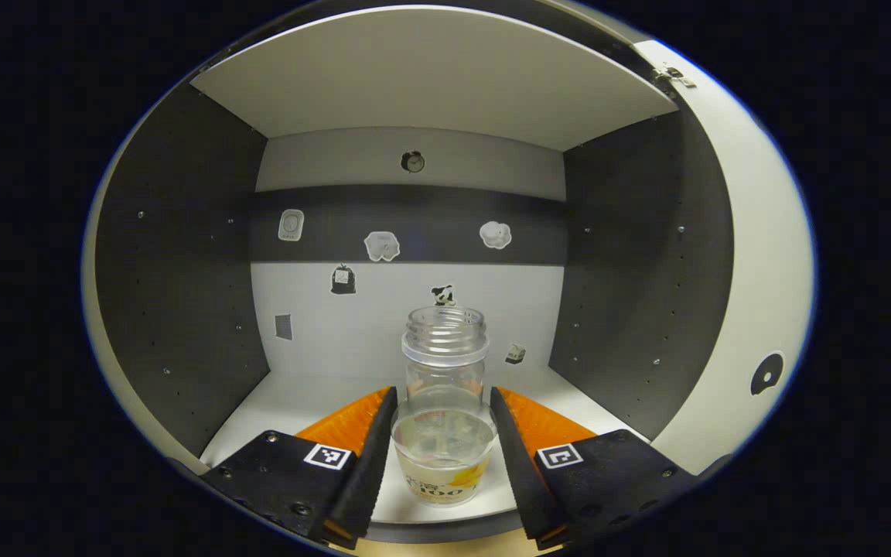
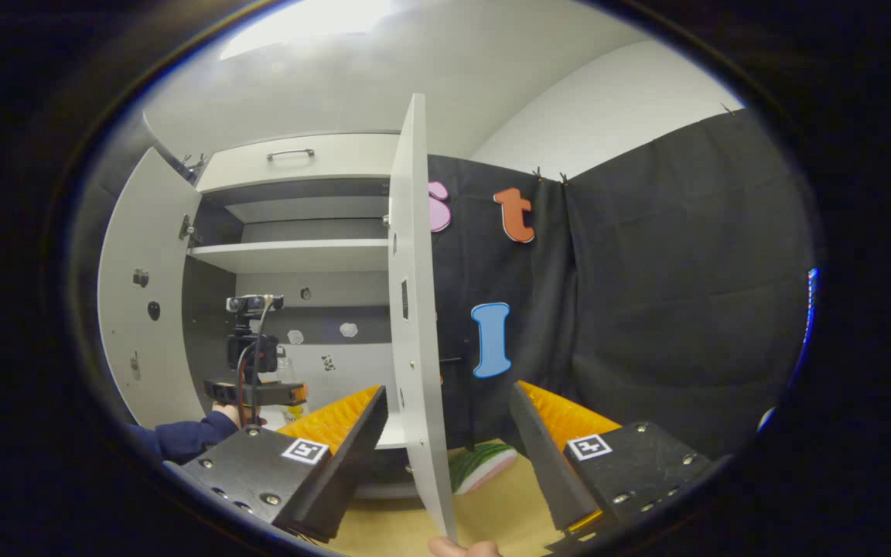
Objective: Grasp the bottle in the cabinet with the left hand and place it on the coaster, then close the right door with the right hand and the left door with the left hand.
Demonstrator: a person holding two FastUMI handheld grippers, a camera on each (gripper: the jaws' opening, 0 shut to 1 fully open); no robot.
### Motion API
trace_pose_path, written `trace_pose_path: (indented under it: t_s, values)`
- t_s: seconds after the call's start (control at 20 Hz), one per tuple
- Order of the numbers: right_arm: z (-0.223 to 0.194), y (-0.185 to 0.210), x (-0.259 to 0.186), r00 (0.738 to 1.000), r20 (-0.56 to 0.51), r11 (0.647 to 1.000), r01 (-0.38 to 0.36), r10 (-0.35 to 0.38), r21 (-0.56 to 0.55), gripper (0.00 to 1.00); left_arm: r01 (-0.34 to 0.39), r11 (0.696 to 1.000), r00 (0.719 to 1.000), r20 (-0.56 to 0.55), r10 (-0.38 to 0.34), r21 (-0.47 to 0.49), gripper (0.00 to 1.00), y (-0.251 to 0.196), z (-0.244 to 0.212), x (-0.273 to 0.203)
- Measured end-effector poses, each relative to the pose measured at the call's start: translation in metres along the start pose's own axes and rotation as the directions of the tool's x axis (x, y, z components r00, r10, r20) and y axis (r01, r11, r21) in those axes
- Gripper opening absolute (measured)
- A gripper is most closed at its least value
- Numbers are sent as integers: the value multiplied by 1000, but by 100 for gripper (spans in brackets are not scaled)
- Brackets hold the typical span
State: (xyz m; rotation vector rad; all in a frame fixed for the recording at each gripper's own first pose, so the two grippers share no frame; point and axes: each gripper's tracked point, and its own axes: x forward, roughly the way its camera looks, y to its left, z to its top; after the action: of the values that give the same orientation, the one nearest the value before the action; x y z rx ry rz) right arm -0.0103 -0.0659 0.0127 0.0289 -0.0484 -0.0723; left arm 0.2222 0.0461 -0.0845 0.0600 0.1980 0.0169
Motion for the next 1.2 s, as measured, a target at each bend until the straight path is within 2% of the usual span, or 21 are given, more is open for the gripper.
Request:
trace_pose_path:
  t_s: [0.2,0.6,0.85,1.2]
  values:
    - [-1,-2,-5,1000,-3,1000,-10,10,-5,95,65,997,998,17,-64,-34,73,-12,9,-30]
    - [4,-13,-9,999,-4,999,-39,39,-3,96,180,983,983,29,-179,-33,73,-30,7,-102]
    - [3,-18,-10,998,-11,998,-54,54,-11,95,228,972,973,-14,-229,-60,73,-33,-32,-140]
    - [9,-17,-3,996,-6,996,-88,88,-23,96,273,958,951,-127,-283,-89,73,-41,-128,-186]
